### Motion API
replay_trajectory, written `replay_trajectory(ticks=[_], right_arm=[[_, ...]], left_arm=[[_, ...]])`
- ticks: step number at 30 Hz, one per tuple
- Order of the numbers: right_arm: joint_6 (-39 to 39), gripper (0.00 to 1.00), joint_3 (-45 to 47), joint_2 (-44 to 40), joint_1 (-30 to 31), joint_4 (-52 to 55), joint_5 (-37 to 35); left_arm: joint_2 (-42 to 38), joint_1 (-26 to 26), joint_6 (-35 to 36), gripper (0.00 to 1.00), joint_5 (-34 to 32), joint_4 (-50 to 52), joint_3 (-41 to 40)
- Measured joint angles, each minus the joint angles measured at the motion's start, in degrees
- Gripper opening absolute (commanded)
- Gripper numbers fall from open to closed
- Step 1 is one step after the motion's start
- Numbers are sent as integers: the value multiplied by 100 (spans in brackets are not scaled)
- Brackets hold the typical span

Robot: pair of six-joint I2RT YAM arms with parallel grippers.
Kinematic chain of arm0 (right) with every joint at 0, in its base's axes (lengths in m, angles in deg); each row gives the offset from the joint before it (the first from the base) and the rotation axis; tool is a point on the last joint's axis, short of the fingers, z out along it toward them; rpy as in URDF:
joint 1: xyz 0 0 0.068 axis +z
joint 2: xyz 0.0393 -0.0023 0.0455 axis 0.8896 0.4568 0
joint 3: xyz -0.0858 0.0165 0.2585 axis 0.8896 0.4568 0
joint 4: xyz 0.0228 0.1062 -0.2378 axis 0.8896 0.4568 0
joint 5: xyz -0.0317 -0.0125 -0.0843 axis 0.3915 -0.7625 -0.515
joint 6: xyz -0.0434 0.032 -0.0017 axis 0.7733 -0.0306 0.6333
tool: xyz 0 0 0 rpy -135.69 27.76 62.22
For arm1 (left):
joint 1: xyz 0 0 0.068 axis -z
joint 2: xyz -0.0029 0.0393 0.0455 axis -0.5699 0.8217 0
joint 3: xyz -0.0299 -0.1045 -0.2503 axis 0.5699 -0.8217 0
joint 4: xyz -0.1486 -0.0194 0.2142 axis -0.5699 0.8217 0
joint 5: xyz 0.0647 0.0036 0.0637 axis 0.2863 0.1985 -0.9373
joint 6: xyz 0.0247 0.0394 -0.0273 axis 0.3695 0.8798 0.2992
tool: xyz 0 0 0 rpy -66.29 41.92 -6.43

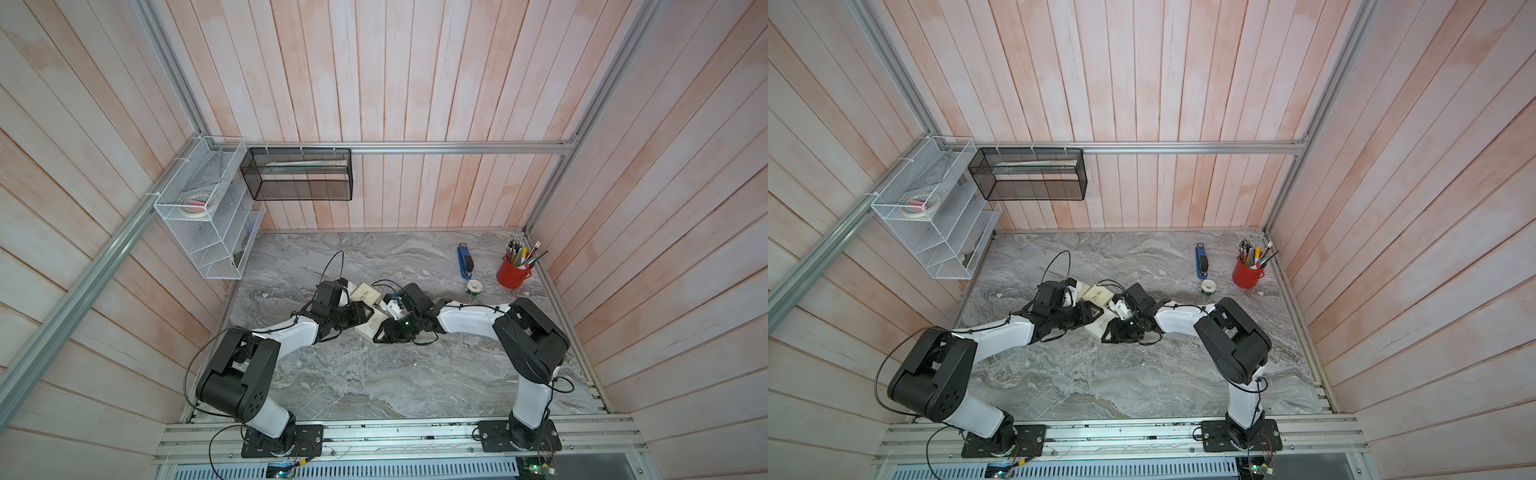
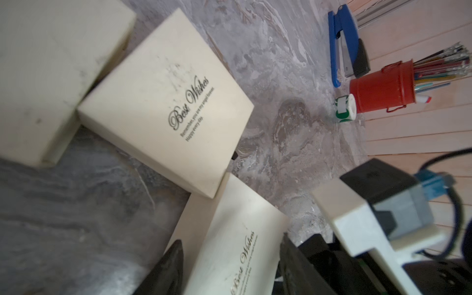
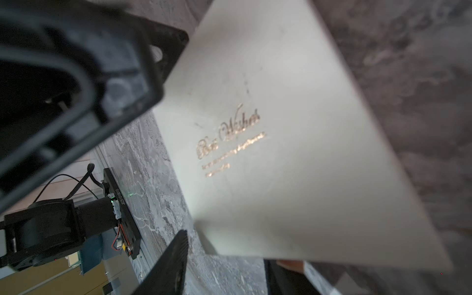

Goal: Place the earrings into the drawer-style jewelry box
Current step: Move the jewelry box to the center of the board.

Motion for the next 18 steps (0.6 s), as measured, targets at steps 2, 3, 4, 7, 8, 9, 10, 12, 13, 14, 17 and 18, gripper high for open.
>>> replay_trajectory(ticks=[2, 3, 4, 7, 8, 9, 10, 12, 13, 14, 17, 18], right_arm=[[85, 54, 0, -44, 4, 48, -157], [133, 54, 0, -68, 4, 79, -256], [179, 53, 4, -96, 4, 118, -354], [356, 48, 85, -293, 4, 223, -715], [411, 46, 107, -356, 4, 262, -817], [466, 44, 116, -402, 4, 291, -905], [520, 43, 118, -424, 4, 306, -973], [605, 40, 118, -428, 4, 326, -1062], [634, 39, 118, -420, 4, 356, -1088], [675, 38, 116, -404, 4, 374, -1106], [743, 36, 107, -319, 4, 404, -1139], [756, 36, 107, -286, 4, 428, -1165]], left_arm=[[0, -90, 144, 77, -44, 136, 2], [4, -129, 195, 77, -59, 205, 7], [17, -155, 238, 77, -70, 264, 24], [142, -168, 361, 74, -57, 365, 155], [184, -168, 404, 73, -52, 369, 197], [221, -168, 426, 71, -39, 372, 229], [258, -168, 455, 70, -37, 372, 256], [354, -168, 516, 66, -37, 374, 306], [409, -168, 544, 65, -37, 389, 332], [470, -168, 570, 64, -37, 396, 358], [610, -168, 619, 60, -35, 435, 400], [634, -168, 629, 60, -11, 435, 404]])
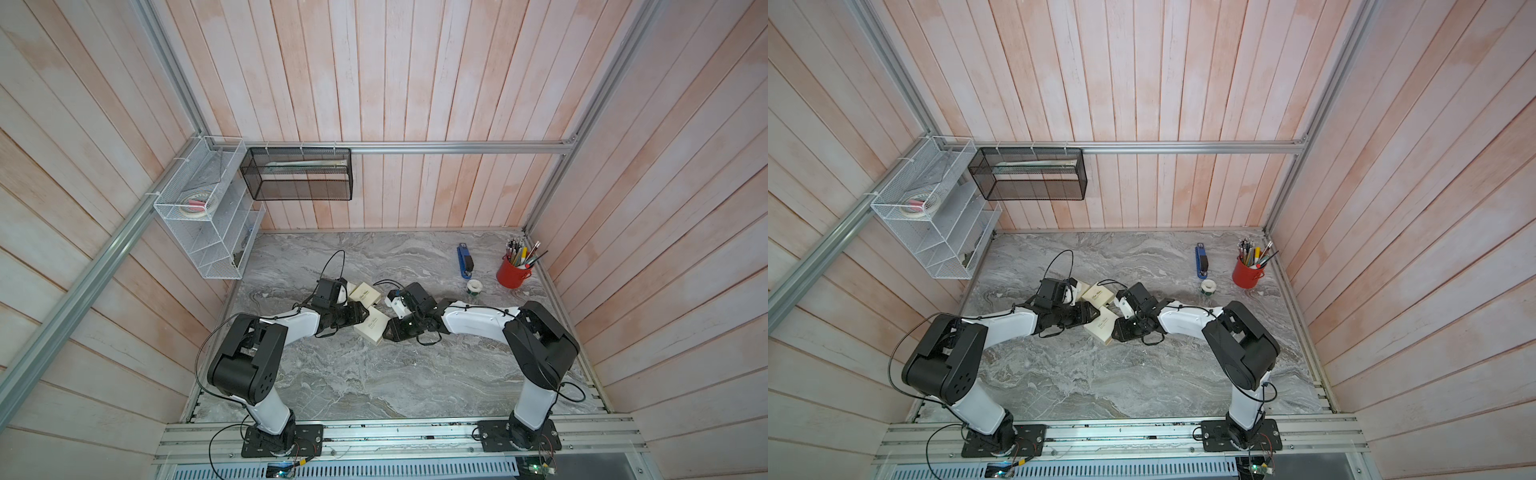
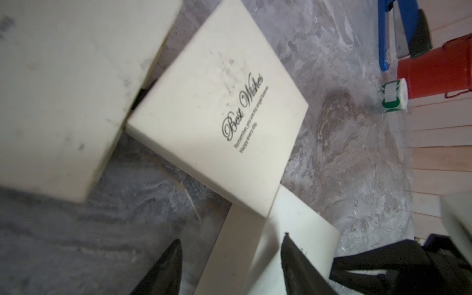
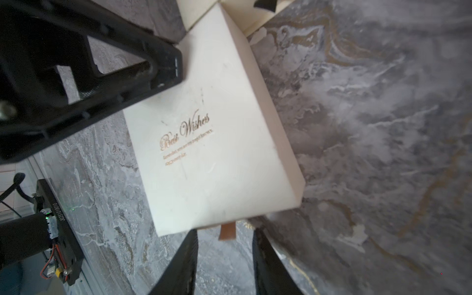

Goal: Place the earrings into the drawer-style jewelry box
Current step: Move the jewelry box to the center of the board, then open the drawer in the jewelry box.

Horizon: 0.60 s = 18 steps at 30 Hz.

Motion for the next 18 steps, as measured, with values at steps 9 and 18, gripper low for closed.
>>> replay_trajectory(ticks=[9, 18], right_arm=[[22, 33, -118, 149, -11, 42, -50], [24, 26, -236, 302, -17, 31, -7]], left_arm=[[20, 0, 42, 57, 74, 0, 28], [120, 0, 74, 56, 149, -4, 120]])
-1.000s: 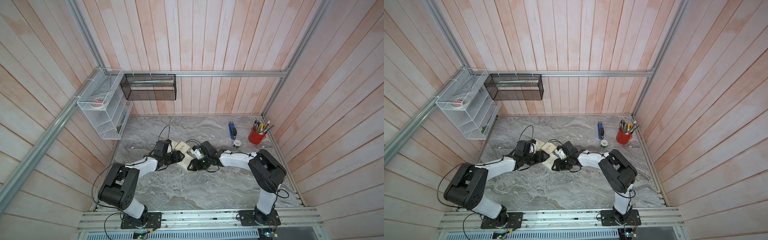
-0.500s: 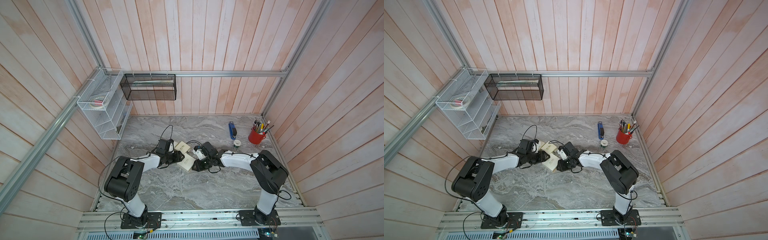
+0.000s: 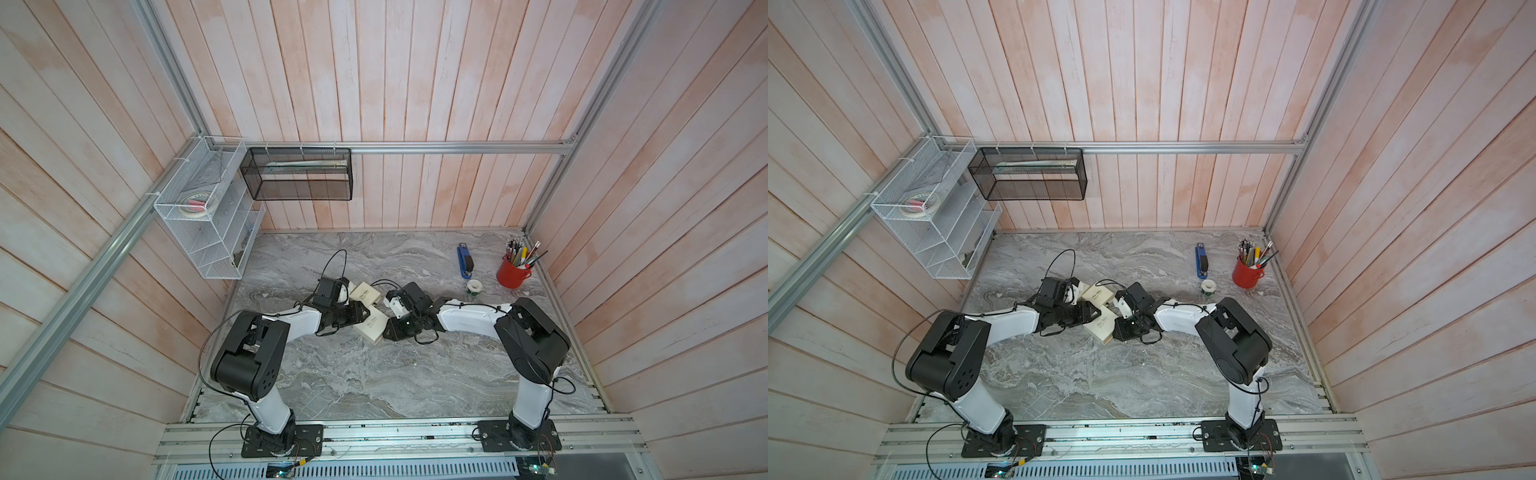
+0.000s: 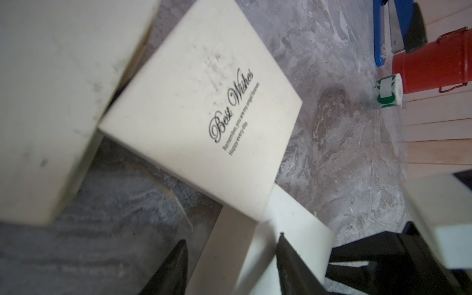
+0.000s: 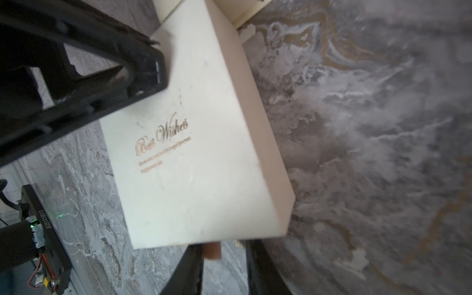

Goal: Place the earrings into the drawer-style jewelry box
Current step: Open the drawer in the jewelry box.

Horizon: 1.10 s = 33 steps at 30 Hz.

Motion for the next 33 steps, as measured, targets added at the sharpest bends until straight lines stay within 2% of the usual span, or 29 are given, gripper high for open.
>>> replay_trajectory(ticks=[10, 26, 33], right_arm=[[87, 0, -118, 90, -4, -37, 210], [85, 0, -105, 153, -74, -199, 358], [81, 0, 439, -245, -81, -350, 332]], left_arm=[[0, 0, 33, 55, -59, 48, 28], [-37, 15, 96, 55, -358, 337, 151], [-22, 15, 131, 55, -393, 435, 210]])
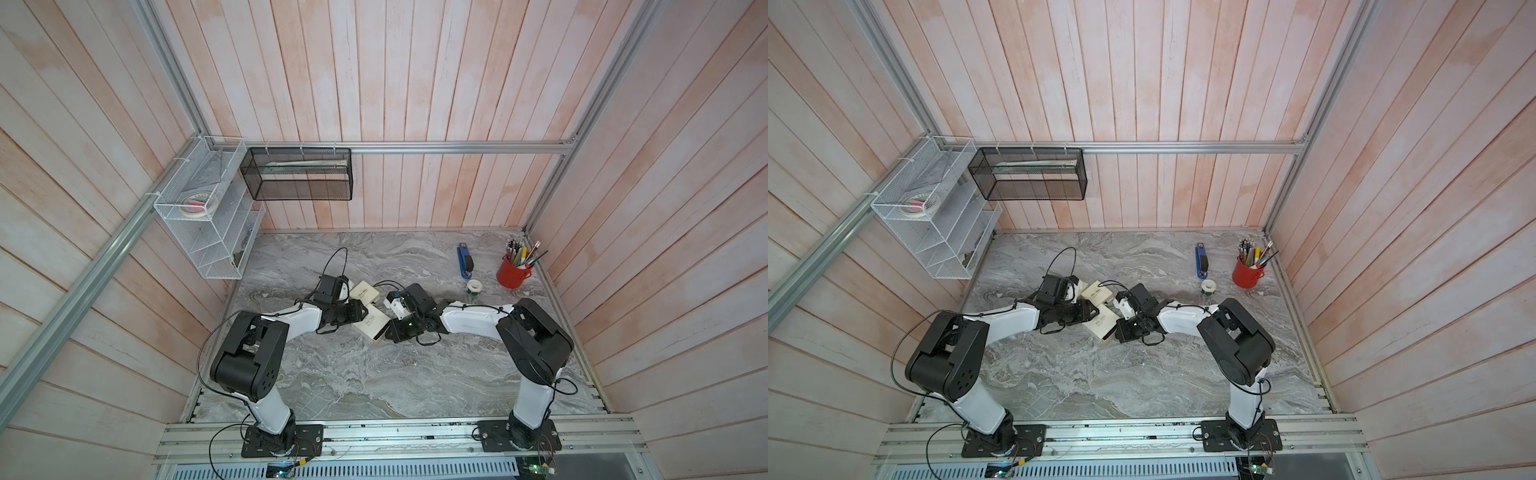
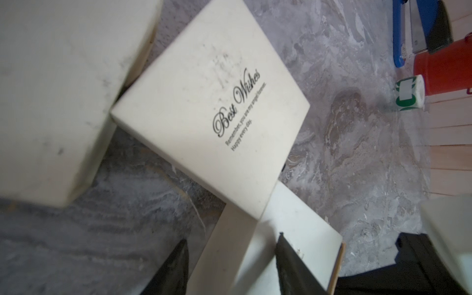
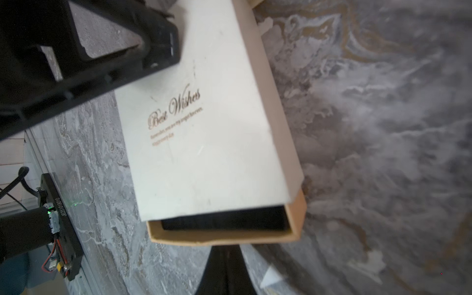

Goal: Place the earrings into the drawer-style jewelry box
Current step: Open the drawer in the jewelry box.

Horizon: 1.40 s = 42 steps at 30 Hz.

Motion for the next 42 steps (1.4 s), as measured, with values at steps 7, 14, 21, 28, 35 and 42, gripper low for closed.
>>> replay_trajectory(ticks=[7, 14, 21, 28, 35, 42], right_arm=[[-2, 0, 409, -345, -4, -17, -61], [-46, 0, 627, -564, -11, 42, -87], [-74, 0, 782, -684, -15, 68, -107], [-114, 0, 885, -774, -15, 87, -127], [-129, 0, 901, -789, -15, 94, -146], [-129, 0, 933, -826, -15, 125, -173]], left_arm=[[7, 0, 28, 55, -7, 9, 15], [7, 2, 28, 55, -83, 13, 26], [7, 4, 31, 55, -92, 24, 37], [7, 7, 31, 55, -101, 44, 48], [7, 11, 31, 54, -107, 44, 48], [7, 11, 33, 55, -114, 61, 59]])
